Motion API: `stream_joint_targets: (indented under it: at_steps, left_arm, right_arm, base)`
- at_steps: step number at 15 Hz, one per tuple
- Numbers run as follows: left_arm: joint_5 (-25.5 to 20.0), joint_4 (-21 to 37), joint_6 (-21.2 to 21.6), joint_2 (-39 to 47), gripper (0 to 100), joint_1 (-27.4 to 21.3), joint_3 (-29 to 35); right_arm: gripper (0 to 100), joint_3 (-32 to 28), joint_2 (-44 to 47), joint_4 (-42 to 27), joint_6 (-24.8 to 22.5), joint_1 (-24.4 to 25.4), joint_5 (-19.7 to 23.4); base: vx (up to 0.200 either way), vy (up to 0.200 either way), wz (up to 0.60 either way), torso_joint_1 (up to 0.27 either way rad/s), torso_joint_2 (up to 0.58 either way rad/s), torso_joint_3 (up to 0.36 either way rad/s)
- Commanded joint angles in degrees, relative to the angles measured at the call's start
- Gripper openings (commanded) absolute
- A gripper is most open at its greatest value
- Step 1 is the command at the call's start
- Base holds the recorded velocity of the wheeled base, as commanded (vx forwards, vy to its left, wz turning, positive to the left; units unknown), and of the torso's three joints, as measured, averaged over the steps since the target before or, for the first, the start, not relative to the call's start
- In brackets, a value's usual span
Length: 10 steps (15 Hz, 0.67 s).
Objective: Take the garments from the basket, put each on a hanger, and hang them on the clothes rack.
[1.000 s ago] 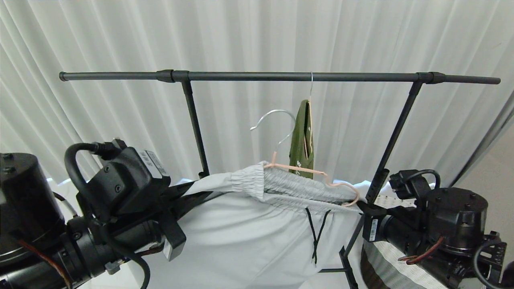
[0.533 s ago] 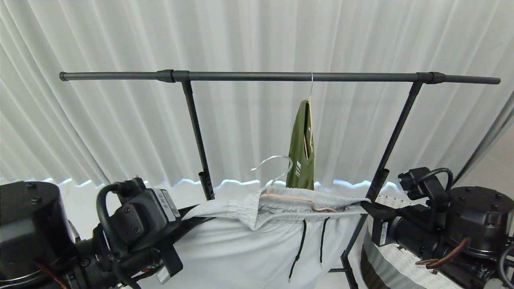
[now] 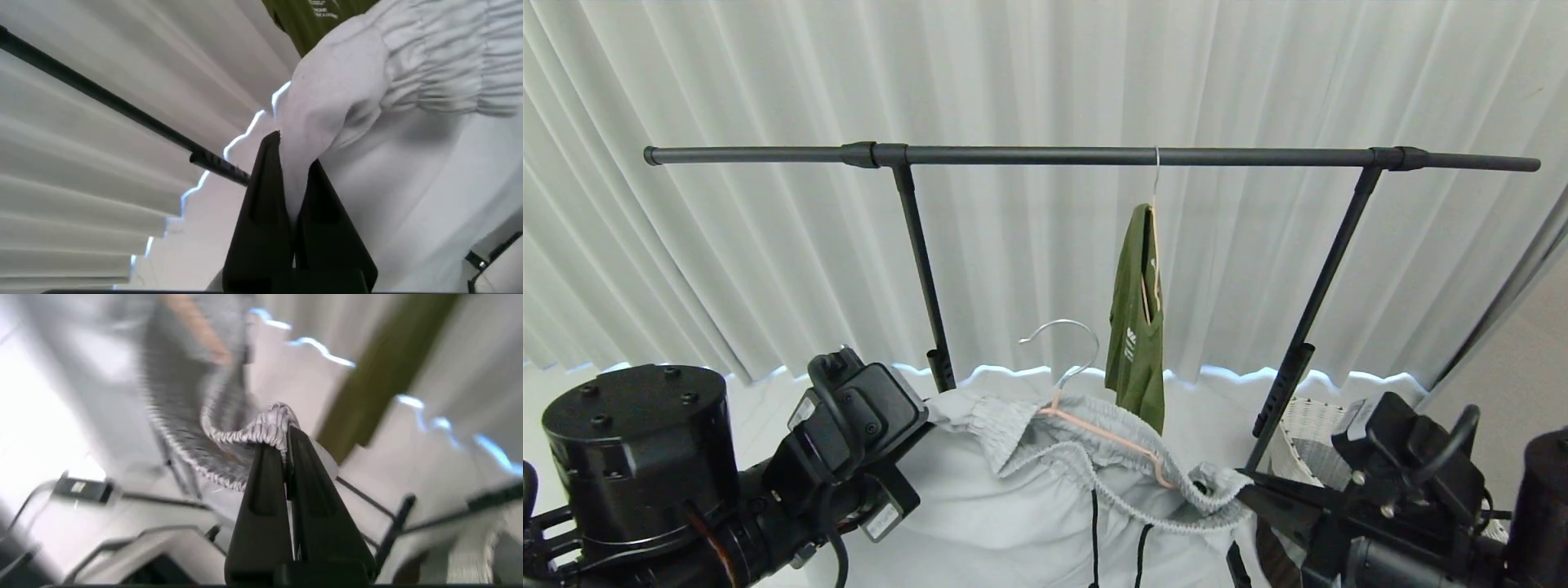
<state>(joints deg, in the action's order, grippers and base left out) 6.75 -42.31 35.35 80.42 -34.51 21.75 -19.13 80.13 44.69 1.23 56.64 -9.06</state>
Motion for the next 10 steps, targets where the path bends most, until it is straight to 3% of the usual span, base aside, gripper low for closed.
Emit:
stream_joint_targets:
  at_steps: [1, 5, 6, 10]
  left_arm:
    - [0.0, -0.6, -0.5, 0.3, 0, -0.2, 0.0]
    - [0.8, -4.9, -2.8, 0.2, 0, -0.3, 0.0]
    - [1.3, -5.3, -2.8, 0.2, 0, -0.3, 0.0]
    - [1.3, -10.8, -4.6, 0.4, 0, -0.6, -0.1]
  right_arm:
    - [0, 0.3, -2.6, -1.2, -1.6, 5.3, -0.1]
    - [0, 3.0, -1.9, -1.2, -3.4, 7.6, -0.2]
    - [100, 3.4, -2.0, -1.2, -3.4, 7.6, -0.3]
    - [100, 6.5, -4.3, -1.1, -3.4, 7.5, -0.8]
  base:
    - [0.0, 0.0, 0.0, 0.0, 0.0, 0.0]
    - [0.0, 0.0, 0.0, 0.0, 0.0, 0.0]
    - [0.0, 0.0, 0.0, 0.0, 0.0, 0.0]
    - [0.0, 0.0, 0.0, 0.0, 0.0, 0.0]
